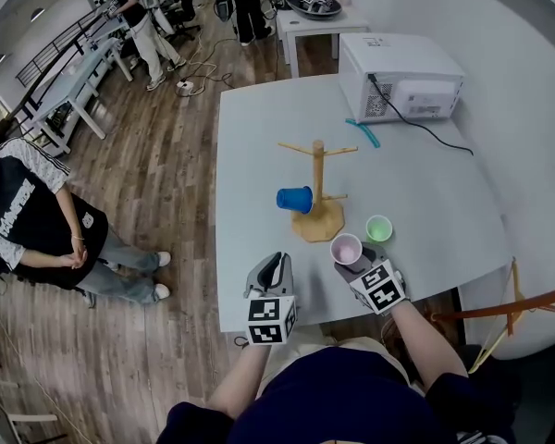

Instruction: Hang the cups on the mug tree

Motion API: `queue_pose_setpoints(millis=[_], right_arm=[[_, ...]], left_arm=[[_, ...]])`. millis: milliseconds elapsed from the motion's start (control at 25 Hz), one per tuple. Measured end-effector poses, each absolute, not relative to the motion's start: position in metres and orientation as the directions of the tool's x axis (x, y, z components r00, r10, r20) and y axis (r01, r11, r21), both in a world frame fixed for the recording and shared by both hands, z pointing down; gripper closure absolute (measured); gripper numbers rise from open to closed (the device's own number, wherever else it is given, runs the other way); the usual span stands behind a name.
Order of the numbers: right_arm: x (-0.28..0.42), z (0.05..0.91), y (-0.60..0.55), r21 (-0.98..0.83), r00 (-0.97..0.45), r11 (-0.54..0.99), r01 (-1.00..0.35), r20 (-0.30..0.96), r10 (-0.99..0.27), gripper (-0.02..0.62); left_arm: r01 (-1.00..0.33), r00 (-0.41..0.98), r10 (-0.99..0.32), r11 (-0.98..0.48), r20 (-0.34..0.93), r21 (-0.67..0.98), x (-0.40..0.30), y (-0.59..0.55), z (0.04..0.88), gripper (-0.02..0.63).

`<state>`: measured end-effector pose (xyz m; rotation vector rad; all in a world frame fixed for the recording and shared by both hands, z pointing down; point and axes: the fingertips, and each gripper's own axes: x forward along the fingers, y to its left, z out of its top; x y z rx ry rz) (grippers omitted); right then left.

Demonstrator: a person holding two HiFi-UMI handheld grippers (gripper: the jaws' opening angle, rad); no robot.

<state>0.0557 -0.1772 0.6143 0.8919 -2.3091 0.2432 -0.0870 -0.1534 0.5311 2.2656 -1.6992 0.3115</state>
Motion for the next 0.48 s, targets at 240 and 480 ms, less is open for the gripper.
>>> queue_pose_setpoints(millis=[240,480], right_arm=[[0.060,0.595,-0.192,0.090,-0.541,0.747,-0.658,0.633,-0.553,0.327],[0.069,0.582,-0.209,0.136,-0.511,0.735,-0.664,0.635,-0.579,0.327]], left_arm=[[-0.955,0.298,-0.892,-0.282,0.339,0.098,-0.082,-0.160,0.530,0.584],[-0.948,0.318,-0.889,-0.303,0.331,0.095,-0.078,-0.166,0.525,0.584]])
